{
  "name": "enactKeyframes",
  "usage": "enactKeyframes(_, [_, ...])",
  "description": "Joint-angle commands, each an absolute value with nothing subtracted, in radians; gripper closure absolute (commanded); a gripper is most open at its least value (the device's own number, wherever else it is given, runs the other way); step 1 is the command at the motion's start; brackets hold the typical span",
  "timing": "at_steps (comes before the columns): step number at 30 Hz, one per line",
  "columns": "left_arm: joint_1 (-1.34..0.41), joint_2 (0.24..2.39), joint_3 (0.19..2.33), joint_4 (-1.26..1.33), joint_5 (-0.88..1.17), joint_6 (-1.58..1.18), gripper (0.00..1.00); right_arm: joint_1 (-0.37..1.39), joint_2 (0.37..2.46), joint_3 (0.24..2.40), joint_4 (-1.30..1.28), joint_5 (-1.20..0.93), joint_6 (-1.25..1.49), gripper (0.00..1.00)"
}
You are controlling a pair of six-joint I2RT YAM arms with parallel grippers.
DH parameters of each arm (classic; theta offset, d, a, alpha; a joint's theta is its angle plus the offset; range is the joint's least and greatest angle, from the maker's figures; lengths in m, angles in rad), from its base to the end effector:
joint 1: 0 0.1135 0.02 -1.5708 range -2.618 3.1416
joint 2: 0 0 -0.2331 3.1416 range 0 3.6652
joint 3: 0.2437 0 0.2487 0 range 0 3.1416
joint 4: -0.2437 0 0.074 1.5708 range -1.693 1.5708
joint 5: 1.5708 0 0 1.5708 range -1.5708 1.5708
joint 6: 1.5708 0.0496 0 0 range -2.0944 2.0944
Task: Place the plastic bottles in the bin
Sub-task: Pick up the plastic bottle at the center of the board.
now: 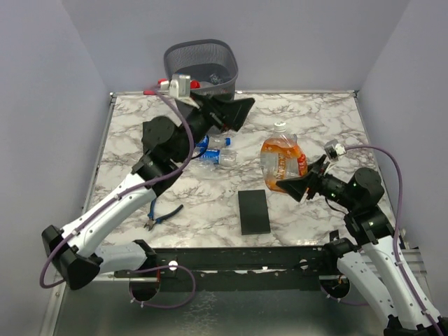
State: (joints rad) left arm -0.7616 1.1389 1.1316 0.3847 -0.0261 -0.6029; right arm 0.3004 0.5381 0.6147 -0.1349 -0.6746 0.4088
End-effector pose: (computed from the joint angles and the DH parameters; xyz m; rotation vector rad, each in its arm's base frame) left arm 0.2029 -0.1917 0.4290 0.0768 1.2761 -1.1735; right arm 0.1517 0.0794 0.3047 -0.4538 1.6702 1.0786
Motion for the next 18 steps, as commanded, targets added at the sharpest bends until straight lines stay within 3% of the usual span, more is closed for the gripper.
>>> enactKeyframes(1, [-0.815, 1.298, 1.389, -0.063, -0.093, -0.518, 0.01, 0.307, 0.536, 0.644, -0.214, -0.514, 0.341, 0.60])
enactKeyframes(15, [-0.974, 1.528, 1.627, -0.254, -0.195, -0.425, 0.01, 0.308, 0.556, 0.652, -0.242, -0.506, 0.330, 0.60])
enactKeyframes(18, [-0.985, 1.552, 1.650, -0.254, -0.205, -0.416, 0.05, 0.308, 0.556, 0.646, -0.241, -0.513, 0.336, 0.60])
